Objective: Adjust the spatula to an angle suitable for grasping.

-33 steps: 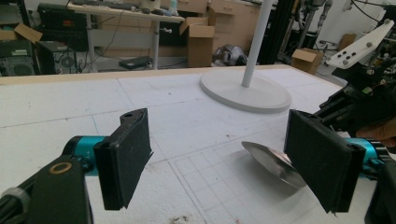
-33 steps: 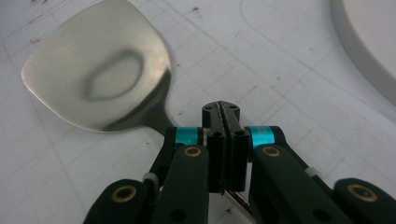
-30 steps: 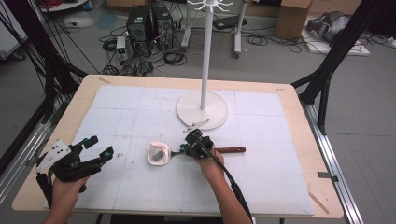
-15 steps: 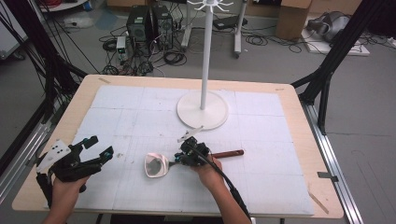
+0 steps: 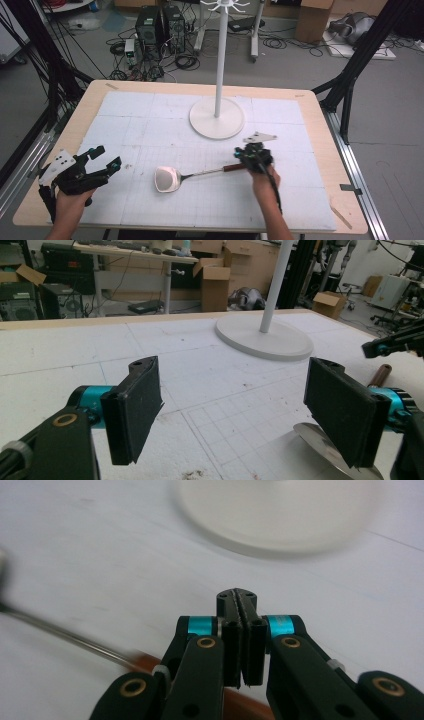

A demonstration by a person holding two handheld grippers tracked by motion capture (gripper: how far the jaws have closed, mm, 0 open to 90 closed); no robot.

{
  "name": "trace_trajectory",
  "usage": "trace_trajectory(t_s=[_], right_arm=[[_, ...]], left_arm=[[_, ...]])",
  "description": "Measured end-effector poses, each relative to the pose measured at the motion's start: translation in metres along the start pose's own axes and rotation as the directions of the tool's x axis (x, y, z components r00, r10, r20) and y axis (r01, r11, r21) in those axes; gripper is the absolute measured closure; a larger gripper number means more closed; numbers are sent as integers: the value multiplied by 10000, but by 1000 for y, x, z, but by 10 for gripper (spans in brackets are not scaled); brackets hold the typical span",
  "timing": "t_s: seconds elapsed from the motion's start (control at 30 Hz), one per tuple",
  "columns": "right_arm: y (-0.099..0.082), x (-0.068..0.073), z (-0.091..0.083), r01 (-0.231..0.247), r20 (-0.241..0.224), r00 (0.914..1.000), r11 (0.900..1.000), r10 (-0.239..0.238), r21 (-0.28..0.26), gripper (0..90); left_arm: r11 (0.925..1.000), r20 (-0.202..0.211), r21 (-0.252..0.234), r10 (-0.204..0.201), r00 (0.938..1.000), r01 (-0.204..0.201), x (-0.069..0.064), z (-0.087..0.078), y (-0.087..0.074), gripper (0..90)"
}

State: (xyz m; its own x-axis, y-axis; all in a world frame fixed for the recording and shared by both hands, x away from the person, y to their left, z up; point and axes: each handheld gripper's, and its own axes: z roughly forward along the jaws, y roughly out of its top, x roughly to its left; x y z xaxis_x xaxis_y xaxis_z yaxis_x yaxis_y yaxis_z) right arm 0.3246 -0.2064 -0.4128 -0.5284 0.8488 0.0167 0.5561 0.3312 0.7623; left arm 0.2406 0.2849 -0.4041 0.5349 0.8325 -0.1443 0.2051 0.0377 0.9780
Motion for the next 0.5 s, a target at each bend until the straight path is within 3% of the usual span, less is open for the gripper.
trace_trajectory(t_s=[0.07, 0.1, 0.17, 0.27, 0.5], right_arm=[[-13, -20, -10, -410, 776, 9962, 9992, 406, 35, 896], [-22, -33, -15, -829, 1140, 9901, 9965, 814, 86, 896], [-37, -48, -20, -1332, 1304, 9829, 9909, 1296, 186, 896], [-46, -54, -20, -1251, 1260, 9851, 9906, 1175, 546, 896], [-45, -44, -14, -634, 876, 9946, 9940, 556, 888, 896]], left_arm=[[10000, 14, 4, 15, 10000, -15, -1, 0, 0, 232], [10000, 6, 5, 21, 10000, -21, -1, 1, 0, 232], [10000, 10, 22, 28, 10000, -28, -1, 1, 0, 232], [10000, 10, 15, 29, 10000, -29, -1, 2, 0, 232], [10000, 23, 22, 21, 10000, -21, 0, 2, 0, 232]])
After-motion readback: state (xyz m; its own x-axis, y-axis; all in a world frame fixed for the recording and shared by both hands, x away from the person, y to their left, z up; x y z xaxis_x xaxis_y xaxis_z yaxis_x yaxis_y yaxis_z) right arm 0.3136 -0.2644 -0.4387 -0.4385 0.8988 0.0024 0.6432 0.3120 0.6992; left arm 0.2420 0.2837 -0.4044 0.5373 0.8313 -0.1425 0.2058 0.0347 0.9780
